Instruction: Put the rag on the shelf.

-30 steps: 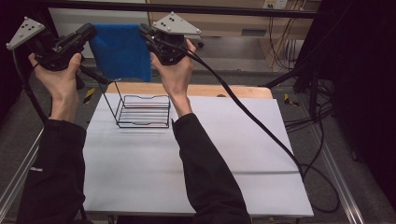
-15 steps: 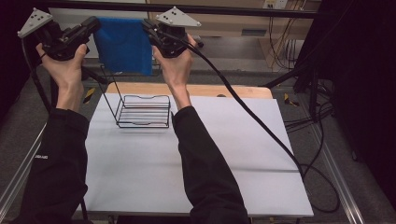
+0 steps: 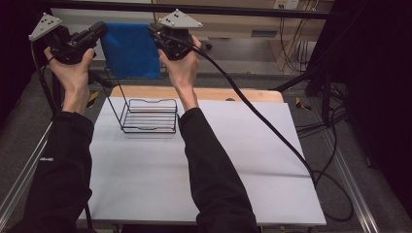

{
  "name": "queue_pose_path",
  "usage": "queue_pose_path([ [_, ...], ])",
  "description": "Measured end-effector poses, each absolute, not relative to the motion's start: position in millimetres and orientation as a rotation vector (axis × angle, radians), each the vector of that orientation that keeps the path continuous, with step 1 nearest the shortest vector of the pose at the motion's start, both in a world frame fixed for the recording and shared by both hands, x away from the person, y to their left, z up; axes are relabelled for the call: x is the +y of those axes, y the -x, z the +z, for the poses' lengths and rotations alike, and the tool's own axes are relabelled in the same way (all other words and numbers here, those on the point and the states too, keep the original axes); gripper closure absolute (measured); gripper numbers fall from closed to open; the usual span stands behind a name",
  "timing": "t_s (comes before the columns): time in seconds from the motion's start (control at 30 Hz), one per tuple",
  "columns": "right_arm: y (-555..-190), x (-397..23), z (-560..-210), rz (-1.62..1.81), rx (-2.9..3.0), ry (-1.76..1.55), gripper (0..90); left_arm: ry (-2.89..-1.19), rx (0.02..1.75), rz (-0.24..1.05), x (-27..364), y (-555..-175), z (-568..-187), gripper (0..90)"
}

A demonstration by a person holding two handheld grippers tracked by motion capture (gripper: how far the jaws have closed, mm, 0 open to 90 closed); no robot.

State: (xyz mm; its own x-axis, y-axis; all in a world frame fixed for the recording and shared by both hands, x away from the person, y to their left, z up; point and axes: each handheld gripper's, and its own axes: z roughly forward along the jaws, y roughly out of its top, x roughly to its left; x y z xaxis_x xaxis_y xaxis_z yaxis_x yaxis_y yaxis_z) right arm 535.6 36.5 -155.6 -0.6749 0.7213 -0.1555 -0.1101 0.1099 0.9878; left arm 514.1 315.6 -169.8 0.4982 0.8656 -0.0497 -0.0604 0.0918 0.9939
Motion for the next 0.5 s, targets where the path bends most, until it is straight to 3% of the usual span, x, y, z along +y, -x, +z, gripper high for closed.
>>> queue_pose_path([
  [0.5,-534.7,39.7,-180.8,1.607,1.853,-0.613,86.5,-1.334,0.791,0.786,323.9,-503.6,-203.1,86.7],
])
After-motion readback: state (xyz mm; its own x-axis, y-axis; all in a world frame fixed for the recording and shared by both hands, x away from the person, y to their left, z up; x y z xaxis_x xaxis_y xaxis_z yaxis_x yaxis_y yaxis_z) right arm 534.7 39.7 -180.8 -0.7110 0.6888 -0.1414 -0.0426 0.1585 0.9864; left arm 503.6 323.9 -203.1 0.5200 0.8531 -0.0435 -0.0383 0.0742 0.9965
